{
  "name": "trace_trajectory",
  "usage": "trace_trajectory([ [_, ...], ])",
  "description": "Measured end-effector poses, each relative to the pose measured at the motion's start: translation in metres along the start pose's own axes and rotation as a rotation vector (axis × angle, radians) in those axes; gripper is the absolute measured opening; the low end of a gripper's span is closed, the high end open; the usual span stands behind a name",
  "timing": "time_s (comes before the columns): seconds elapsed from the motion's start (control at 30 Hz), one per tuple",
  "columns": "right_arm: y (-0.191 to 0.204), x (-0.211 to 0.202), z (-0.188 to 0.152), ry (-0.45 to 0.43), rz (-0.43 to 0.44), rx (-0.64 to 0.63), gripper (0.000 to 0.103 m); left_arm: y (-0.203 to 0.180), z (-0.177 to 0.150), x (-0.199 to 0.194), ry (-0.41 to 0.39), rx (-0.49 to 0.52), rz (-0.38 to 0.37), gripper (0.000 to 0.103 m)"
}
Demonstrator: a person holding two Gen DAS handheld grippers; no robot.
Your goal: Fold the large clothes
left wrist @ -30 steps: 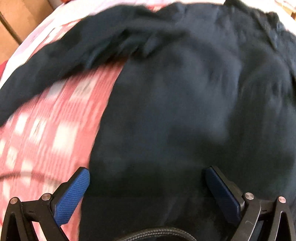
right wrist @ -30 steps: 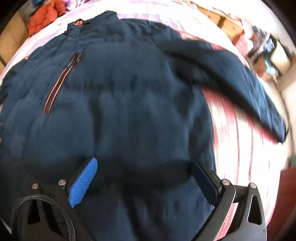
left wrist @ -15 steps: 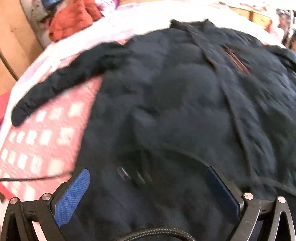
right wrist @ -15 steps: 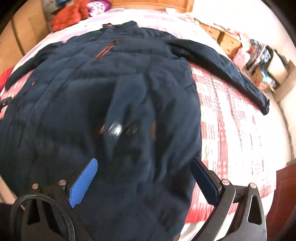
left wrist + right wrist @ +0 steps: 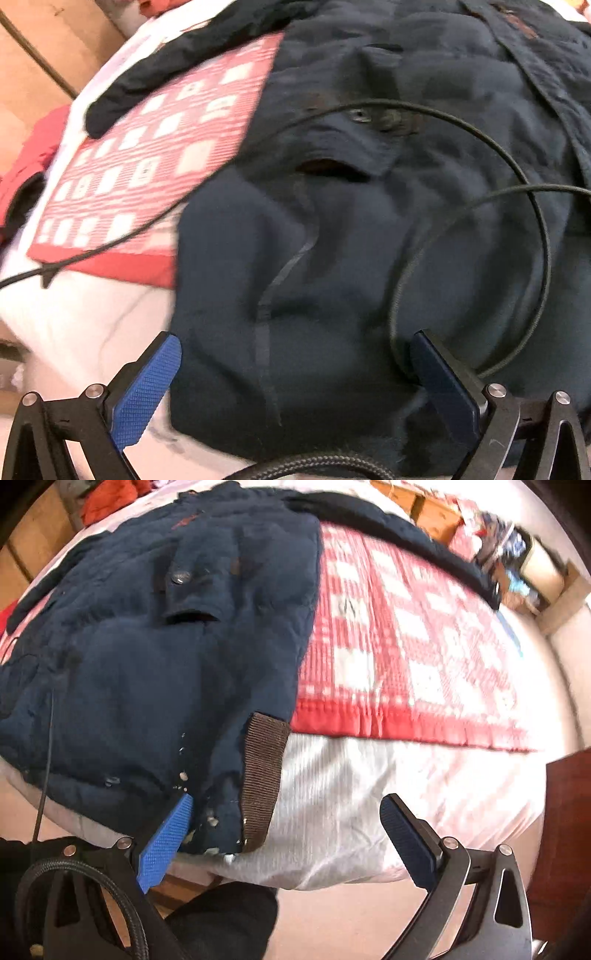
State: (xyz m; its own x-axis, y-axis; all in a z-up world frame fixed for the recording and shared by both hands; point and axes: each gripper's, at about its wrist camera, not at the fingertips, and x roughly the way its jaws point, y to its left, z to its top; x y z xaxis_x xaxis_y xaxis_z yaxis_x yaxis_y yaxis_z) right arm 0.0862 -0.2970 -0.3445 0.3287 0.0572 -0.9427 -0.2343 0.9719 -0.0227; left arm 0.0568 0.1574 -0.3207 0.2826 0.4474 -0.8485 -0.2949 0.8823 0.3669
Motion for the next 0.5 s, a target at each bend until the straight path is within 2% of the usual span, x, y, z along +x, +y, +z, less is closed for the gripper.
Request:
trace_trajectory([
  [0.07, 0.016, -0.003, 0.002, -0.018, 0.049, -0.043, 0.102, 0.006, -0.001, -0.001, 0.010, -0.020, 0.006, 0.103],
  [0.1, 0.024, -0.001, 0.002, -0.012, 0.066, -0.075, 0.102, 0.008, 0.000, -0.001, 0.038, -0.018, -0.034, 0.103],
  [0.13, 0.029, 0.003, 0.001, -0.003, 0.061, -0.105, 0.102, 0.010, 0.000, -0.001, 0.044, -0.023, -0.029, 0.103],
  [0.2, 0.019, 0.011, -0.003, 0.026, 0.034, -0.080, 0.102, 0.011, 0.004, -0.003, 0.046, -0.035, -0.024, 0.103],
  [0.27, -0.009, 0.012, -0.006, 0.059, 0.029, 0.034, 0.102, 0.007, 0.016, -0.017, 0.004, -0.032, -0.037, 0.103],
  [0.3, -0.018, 0.007, -0.002, 0.047, 0.006, 0.064, 0.102, 0.005, 0.027, -0.024, -0.024, -0.030, -0.047, 0.103],
  [0.43, -0.044, -0.025, 0.036, -0.071, -0.073, 0.086, 0.102, -0.019, 0.090, -0.050, -0.160, -0.017, -0.111, 0.103],
  [0.5, -0.062, -0.035, 0.071, -0.148, -0.102, 0.121, 0.102, -0.038, 0.128, -0.055, -0.215, -0.014, -0.162, 0.103],
])
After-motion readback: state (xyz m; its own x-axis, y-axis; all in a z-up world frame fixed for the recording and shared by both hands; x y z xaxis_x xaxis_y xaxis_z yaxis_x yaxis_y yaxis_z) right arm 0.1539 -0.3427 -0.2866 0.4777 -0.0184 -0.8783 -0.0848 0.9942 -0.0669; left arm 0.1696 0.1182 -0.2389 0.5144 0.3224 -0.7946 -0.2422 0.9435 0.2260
